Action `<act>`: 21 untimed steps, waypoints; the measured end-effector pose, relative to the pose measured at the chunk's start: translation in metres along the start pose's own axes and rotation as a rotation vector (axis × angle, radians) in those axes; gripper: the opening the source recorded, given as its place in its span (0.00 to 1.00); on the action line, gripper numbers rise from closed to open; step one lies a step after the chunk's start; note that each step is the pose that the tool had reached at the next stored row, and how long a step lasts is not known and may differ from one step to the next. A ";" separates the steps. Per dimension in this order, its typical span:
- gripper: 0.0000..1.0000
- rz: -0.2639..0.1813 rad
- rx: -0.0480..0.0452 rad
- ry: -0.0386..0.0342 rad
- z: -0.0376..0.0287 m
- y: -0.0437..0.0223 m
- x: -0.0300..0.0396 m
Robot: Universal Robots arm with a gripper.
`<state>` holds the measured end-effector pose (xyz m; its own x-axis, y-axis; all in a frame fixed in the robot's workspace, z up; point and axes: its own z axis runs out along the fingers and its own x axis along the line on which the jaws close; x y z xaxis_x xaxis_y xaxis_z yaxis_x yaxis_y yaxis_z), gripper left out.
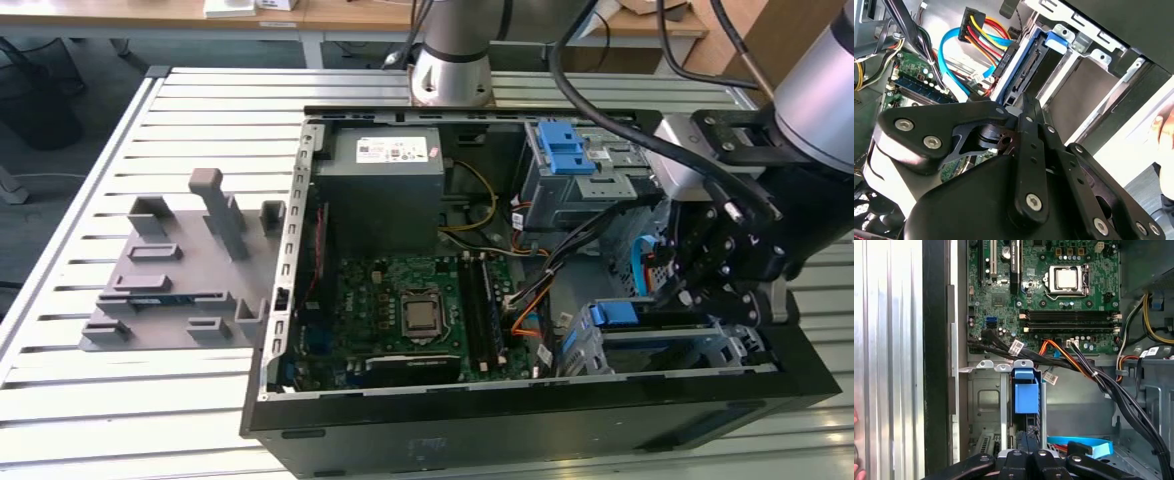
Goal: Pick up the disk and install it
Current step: 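Insert the first disk wire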
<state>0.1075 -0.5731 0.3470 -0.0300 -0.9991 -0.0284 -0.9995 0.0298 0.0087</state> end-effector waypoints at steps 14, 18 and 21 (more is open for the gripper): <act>0.11 0.000 0.0012 0.0000 -0.0031 -0.0060 -0.0097; 0.11 0.000 0.0020 -0.0001 -0.0048 -0.0071 -0.0123; 0.11 0.000 0.0027 -0.0002 -0.0060 -0.0081 -0.0145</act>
<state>0.1162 -0.5590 0.3533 -0.0299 -0.9991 -0.0286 -0.9995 0.0298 0.0060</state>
